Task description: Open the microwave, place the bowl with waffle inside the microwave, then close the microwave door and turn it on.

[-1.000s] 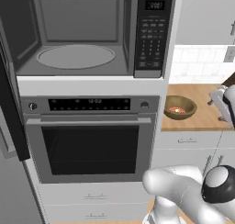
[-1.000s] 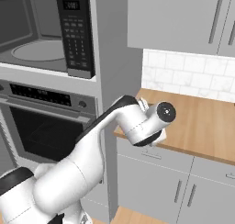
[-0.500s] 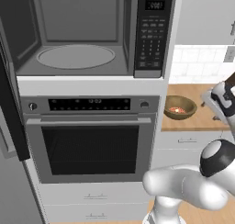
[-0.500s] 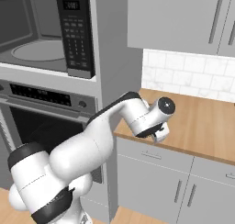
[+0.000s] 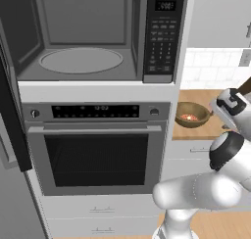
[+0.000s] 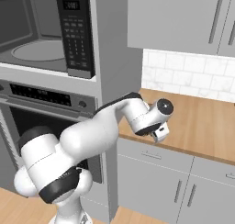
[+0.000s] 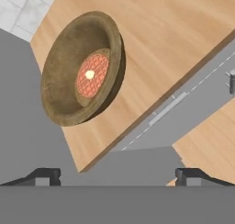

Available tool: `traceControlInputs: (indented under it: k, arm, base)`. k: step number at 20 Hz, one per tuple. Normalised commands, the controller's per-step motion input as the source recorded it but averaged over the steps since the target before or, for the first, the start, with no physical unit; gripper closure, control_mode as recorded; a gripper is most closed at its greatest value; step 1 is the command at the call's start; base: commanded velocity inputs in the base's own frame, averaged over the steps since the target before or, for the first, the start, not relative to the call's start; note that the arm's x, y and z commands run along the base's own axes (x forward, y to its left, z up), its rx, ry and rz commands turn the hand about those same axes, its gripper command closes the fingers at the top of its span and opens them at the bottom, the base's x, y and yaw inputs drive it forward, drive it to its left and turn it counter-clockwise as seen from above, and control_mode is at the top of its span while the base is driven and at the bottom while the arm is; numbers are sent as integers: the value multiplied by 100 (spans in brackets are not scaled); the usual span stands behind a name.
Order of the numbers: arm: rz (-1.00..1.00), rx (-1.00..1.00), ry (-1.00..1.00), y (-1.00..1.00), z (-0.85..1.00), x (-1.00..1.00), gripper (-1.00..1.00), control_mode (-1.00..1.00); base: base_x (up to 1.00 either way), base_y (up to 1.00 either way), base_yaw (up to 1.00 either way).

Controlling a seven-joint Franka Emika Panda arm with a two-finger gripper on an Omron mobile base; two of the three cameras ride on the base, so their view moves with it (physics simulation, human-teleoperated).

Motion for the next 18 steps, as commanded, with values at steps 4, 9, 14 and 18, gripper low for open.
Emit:
traceControlInputs:
  k: [4,9,14,18]
  arm:
    - [0,0,6,-12,-14,40,-100,-100]
    - [0,0,7,-14,-14,40,-100,-100]
    - [0,0,1,-19,-24,33,-100,-100]
    - [0,2,0,-17,-32,34,-100,-100]
  base:
    - [0,0,0]
    - [0,0,0]
    - [0,0,0]
    - [0,0,0]
